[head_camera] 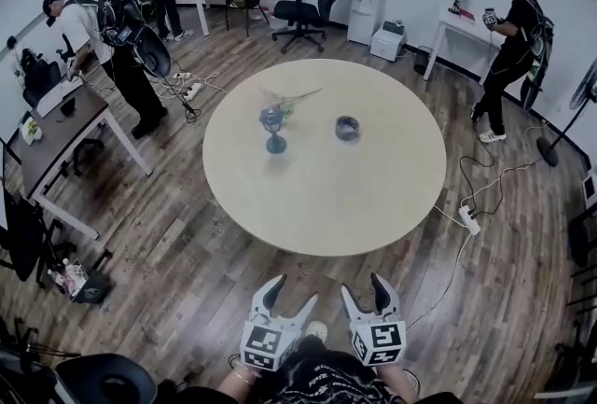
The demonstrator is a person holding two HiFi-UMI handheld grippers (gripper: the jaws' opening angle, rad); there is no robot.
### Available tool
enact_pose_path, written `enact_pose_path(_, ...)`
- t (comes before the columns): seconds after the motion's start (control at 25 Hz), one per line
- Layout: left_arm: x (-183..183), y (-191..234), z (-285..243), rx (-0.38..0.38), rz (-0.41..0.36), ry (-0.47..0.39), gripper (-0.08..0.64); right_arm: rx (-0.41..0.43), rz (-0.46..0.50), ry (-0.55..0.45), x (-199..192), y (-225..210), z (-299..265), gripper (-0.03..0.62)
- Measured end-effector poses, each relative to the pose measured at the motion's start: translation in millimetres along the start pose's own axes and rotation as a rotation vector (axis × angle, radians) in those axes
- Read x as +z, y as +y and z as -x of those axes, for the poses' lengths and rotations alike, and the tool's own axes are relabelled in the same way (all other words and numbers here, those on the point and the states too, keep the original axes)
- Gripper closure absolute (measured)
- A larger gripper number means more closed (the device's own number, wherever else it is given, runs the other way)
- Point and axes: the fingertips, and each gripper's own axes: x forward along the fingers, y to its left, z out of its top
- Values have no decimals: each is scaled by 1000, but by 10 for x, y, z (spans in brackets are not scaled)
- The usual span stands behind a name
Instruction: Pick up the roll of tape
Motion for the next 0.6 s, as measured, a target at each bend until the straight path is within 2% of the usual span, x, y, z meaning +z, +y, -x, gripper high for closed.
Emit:
enact_pose_path(0.24,68,-39,-342,43,29,-15,249,26,13,16,7,-293,-177,316)
enact_pose_path(0.6,5,-98,-608,23,31,21,249,37,-24,35,-46,-427,-274,319)
